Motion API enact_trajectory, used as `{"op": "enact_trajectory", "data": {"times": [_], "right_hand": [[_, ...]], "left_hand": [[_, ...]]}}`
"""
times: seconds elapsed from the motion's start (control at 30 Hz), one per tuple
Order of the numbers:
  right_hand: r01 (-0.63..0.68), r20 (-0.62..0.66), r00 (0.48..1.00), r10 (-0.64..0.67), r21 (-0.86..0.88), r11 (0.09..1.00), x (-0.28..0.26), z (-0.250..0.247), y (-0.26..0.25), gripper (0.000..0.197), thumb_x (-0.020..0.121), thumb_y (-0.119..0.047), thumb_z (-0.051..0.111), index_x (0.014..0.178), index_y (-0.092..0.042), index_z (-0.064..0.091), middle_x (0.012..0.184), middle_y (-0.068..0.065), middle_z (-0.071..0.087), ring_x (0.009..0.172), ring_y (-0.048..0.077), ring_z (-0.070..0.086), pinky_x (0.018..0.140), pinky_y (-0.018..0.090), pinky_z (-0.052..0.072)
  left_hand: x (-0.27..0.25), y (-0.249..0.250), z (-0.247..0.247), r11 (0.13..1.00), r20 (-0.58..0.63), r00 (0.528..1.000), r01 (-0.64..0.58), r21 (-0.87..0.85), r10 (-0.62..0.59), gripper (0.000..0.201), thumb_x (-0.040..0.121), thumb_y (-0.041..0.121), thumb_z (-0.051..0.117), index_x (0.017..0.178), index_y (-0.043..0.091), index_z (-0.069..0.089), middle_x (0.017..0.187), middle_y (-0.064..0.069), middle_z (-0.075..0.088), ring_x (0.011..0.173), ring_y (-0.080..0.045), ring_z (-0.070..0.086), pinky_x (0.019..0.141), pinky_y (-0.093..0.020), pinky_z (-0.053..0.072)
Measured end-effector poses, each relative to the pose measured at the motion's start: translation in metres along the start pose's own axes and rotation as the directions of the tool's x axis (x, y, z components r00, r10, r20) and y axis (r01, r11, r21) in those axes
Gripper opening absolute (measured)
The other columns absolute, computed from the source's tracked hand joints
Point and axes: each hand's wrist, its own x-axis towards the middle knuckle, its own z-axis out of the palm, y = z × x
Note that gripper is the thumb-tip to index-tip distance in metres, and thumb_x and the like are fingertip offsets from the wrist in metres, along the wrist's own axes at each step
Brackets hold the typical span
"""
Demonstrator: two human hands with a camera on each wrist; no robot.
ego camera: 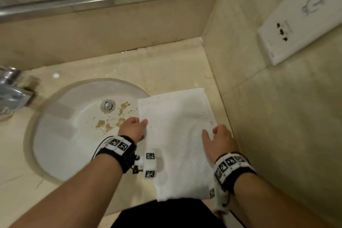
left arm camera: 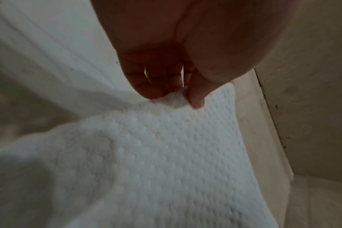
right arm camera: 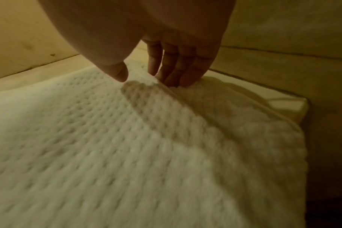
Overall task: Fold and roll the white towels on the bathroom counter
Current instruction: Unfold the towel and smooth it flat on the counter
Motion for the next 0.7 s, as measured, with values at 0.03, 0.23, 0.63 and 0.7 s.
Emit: {"op": "enact_trajectory", "data": {"times": [0.03,0.23,0.63,0.7], "right_hand": [[-0.021,0.021,1.000,0.021,-0.007,1.000,-0.004,0.003,0.004,0.043,0.091,-0.061,0.051,0.106,-0.021,0.051,0.112,0.004,0.057,0.099,0.028,0.060,0.087,0.040,0.053],[0.019,0.071,0.997,-0.027,0.109,0.994,-0.020,-0.006,0.002,0.035,0.104,-0.050,0.028,0.097,-0.020,0.045,0.085,0.009,0.061,0.075,0.029,0.059,0.068,0.034,0.045],[-0.069,0.024,0.997,0.070,-0.039,0.997,0.027,-0.017,-0.004,0.039,0.098,-0.050,0.048,0.112,-0.014,0.056,0.111,0.010,0.065,0.100,0.032,0.063,0.082,0.037,0.053],[-0.005,-0.037,0.999,0.005,-0.008,1.000,0.027,-0.017,-0.012,0.038,0.094,-0.049,0.054,0.112,-0.016,0.058,0.114,0.007,0.063,0.101,0.030,0.062,0.086,0.039,0.054]], "left_hand": [[-0.001,0.000,-0.001,1.000,-0.005,1.000,-0.007,0.009,0.007,0.028,0.090,0.031,0.072,0.071,0.022,0.054,0.069,-0.005,0.064,0.071,-0.026,0.063,0.089,-0.056,0.059],[0.001,-0.001,-0.002,0.995,-0.045,0.998,-0.049,0.089,0.053,0.028,0.083,0.045,0.070,0.069,0.027,0.052,0.080,-0.008,0.062,0.072,-0.027,0.056,0.088,-0.054,0.056],[0.001,0.007,0.004,0.956,-0.008,0.992,-0.121,0.266,0.128,0.040,0.089,0.051,0.071,0.083,0.011,0.067,0.106,-0.019,0.072,0.099,-0.038,0.068,0.096,-0.050,0.056],[0.002,0.006,0.006,0.956,0.000,0.992,-0.125,0.264,0.129,0.041,0.089,0.050,0.071,0.081,0.010,0.066,0.111,-0.025,0.070,0.103,-0.042,0.067,0.095,-0.050,0.056]]}}
